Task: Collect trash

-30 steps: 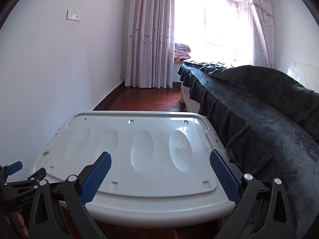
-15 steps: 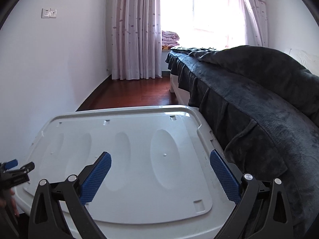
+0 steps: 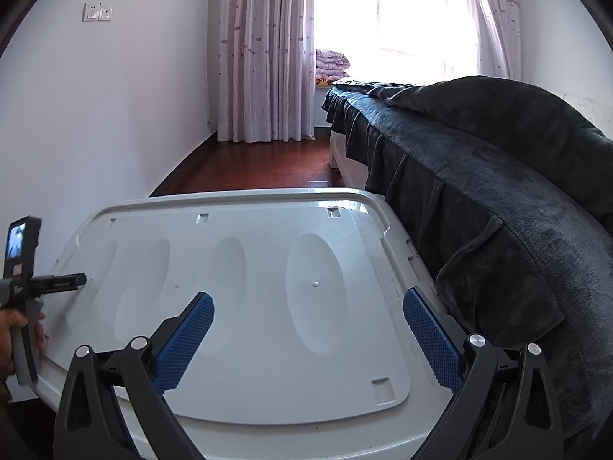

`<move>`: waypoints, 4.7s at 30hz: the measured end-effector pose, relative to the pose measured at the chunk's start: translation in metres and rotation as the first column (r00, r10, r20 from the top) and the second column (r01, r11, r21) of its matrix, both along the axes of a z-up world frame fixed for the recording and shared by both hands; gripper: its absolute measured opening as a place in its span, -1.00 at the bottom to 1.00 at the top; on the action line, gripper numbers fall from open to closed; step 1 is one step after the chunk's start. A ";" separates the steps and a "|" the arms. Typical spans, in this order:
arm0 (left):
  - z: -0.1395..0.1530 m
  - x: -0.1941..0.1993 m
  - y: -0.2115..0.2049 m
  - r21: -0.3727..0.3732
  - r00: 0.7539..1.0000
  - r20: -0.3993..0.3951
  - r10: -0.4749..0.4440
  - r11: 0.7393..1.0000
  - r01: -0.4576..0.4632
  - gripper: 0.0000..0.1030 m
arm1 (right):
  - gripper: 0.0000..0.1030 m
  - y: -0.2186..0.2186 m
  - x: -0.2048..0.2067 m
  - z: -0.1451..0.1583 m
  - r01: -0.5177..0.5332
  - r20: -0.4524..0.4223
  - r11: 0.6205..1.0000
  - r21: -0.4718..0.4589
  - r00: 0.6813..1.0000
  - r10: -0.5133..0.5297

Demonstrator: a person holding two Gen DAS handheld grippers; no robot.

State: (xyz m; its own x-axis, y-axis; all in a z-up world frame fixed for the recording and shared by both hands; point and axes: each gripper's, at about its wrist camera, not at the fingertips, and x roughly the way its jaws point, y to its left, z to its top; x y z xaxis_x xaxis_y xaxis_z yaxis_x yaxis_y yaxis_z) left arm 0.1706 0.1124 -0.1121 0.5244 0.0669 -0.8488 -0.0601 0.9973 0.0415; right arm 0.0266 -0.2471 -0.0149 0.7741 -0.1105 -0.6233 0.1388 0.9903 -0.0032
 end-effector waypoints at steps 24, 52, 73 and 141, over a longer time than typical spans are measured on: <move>-0.002 0.008 0.003 -0.019 0.999 0.038 -0.009 1.000 0.010 0.88 | 0.89 -0.136 -0.023 0.068 0.213 0.009 0.975 0.068 0.977 -0.214; -0.003 0.007 0.004 -0.019 0.999 0.038 -0.009 1.000 0.010 0.88 | 0.92 -0.415 -0.088 0.021 0.573 -0.301 0.819 -0.039 0.774 -0.557; -0.003 0.007 0.004 -0.019 0.999 0.038 -0.010 1.000 0.010 0.88 | 0.92 -0.435 -0.101 0.021 0.576 -0.301 0.818 0.004 0.780 -0.548; -0.003 0.006 0.004 -0.019 0.999 0.039 -0.010 1.000 0.010 0.88 | 0.92 -0.435 -0.100 0.021 0.576 -0.301 0.817 0.004 0.780 -0.549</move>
State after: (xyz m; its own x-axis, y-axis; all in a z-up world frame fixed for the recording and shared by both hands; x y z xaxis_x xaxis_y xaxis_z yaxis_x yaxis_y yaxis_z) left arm 0.1769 0.1166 -0.1151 0.5574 0.0452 -0.8290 -0.0512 0.9985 0.0200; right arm -0.0732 -0.6819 0.0062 0.3882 -0.4053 -0.8277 0.6781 0.7339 -0.0413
